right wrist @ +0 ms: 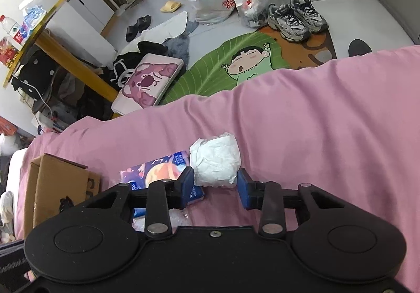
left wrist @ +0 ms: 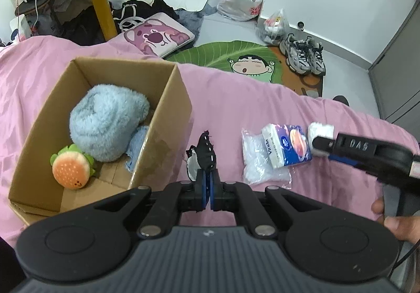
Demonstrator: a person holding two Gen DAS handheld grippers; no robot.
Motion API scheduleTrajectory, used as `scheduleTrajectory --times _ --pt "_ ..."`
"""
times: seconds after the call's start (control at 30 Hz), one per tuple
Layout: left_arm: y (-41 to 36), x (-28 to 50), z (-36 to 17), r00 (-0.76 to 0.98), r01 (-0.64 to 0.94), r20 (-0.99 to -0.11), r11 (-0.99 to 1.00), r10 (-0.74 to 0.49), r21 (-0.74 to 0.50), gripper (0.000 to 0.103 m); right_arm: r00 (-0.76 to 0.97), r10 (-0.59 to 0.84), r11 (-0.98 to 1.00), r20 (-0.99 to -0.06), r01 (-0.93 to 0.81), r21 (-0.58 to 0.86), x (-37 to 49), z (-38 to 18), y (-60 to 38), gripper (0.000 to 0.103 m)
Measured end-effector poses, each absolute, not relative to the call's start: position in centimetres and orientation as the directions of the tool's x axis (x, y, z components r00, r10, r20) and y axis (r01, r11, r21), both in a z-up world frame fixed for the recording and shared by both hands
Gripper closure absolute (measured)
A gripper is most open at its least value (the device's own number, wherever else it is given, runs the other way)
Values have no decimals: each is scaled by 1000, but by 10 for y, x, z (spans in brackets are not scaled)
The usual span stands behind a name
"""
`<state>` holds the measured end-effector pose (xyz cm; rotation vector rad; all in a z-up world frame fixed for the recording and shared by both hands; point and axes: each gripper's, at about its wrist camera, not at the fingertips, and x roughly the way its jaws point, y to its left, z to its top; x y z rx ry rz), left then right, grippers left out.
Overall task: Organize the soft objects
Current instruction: 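Grasp the black patch with the left gripper while the right gripper grasps the white cloth, then carry the black patch and white cloth over the box with both grippers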
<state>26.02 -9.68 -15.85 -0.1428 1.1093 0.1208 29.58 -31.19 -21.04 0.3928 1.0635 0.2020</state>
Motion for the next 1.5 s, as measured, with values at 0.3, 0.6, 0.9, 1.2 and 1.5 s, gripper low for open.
scheduleTrajectory --times 0.3,0.6,0.9,1.2,1.5 --pt "-98 258 -153 456 -160 -890 984 1 -81 101 497 318 917 -807 57 396 266 -190 -320 68" --pt "-90 246 -134 499 -153 -866 983 -15 -104 101 552 306 916 -775 51 398 243 -157 -320 68" --pt "-81 223 -108 555 -142 -831 980 -38 -140 101 595 333 901 -732 29 433 222 -126 -308 68" --pt "-60 201 -93 589 -141 -806 977 -48 -162 101 623 328 912 -710 -14 409 205 -106 -289 68" --pt "-36 184 -82 616 -132 -785 973 -68 -188 101 651 326 914 -685 -33 404 186 -93 -267 68"
